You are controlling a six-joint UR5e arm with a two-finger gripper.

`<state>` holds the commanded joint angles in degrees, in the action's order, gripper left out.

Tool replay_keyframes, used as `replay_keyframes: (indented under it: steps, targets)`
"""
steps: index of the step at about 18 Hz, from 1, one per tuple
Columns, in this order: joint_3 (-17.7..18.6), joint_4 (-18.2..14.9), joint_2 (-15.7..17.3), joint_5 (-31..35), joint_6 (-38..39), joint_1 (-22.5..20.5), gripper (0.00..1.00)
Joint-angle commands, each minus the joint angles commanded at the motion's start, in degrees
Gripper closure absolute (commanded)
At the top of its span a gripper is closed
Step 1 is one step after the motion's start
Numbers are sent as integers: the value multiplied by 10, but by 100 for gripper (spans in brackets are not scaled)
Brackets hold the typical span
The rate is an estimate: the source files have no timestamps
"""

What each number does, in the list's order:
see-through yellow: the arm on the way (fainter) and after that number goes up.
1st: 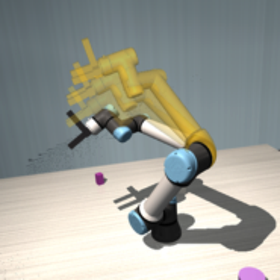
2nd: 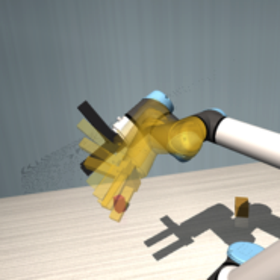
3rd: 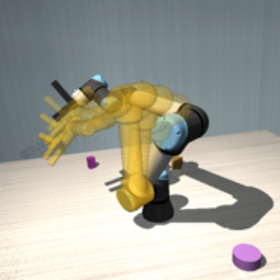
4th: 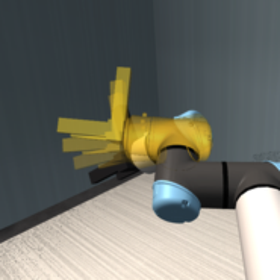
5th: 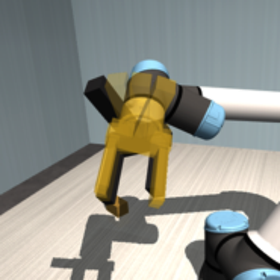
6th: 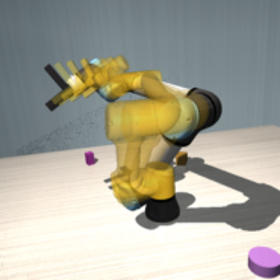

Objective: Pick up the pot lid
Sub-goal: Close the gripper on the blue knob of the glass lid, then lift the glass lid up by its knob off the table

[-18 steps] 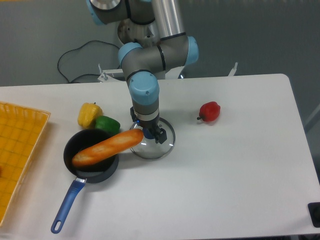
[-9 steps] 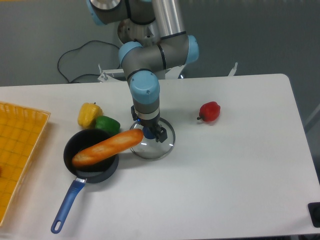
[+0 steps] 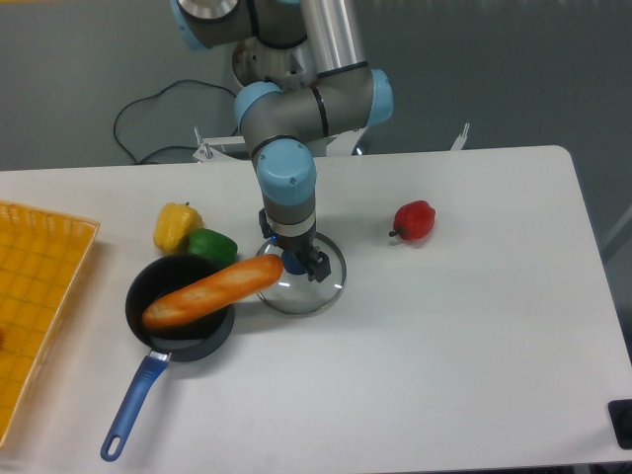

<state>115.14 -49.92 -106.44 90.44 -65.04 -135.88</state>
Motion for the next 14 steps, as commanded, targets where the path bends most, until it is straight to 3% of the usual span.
replay_keyframes:
  steps: [3,5,10,14]
  targets:
    - [-1,0,0,2,-1,1,30]
    - [0,-1,0,3,-1,1,40]
    - [-2,-2,0,3,-1,-1,47]
    - [-37,-61,0,3,-18,-6,47]
